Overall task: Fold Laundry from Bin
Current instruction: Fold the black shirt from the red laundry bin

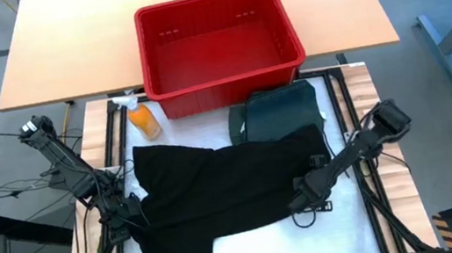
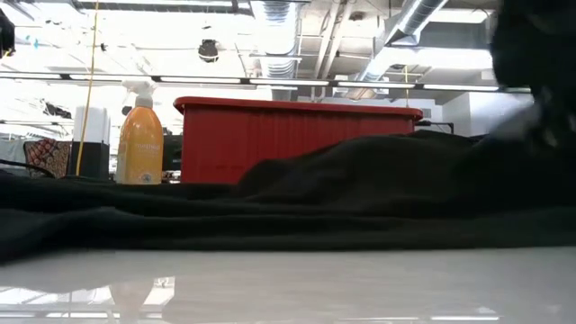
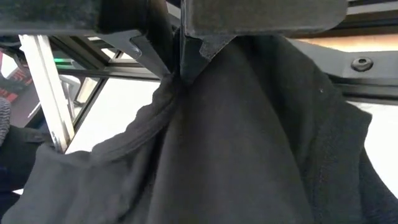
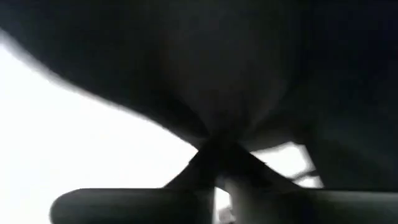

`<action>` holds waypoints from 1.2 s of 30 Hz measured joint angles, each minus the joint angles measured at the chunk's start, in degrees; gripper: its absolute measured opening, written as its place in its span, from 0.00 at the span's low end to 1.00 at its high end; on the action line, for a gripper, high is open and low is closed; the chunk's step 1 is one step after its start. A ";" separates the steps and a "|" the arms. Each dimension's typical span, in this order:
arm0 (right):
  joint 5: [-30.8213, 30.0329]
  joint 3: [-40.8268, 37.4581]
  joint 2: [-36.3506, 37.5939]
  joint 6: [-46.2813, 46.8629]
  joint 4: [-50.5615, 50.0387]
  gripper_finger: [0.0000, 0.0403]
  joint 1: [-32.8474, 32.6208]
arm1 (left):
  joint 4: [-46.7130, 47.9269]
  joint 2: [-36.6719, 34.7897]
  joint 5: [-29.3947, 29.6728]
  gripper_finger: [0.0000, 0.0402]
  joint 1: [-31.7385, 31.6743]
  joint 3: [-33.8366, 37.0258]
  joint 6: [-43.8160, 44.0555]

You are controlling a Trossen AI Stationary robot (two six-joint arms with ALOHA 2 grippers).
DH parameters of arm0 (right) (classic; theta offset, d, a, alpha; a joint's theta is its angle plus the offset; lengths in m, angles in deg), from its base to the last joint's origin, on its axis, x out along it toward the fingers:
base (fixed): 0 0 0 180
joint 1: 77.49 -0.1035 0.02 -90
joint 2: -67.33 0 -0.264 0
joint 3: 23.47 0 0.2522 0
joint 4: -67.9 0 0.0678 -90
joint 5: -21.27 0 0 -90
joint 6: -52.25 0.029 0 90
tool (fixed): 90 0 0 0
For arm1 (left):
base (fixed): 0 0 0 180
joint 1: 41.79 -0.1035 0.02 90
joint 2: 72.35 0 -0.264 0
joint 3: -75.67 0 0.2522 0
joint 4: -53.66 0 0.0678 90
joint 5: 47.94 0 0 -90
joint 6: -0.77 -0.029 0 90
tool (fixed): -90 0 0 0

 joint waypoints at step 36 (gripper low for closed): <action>35.78 18.04 -5.94 -24.18 -11.33 0.05 10.91 | -3.15 -0.04 3.57 0.00 0.00 0.00 -0.44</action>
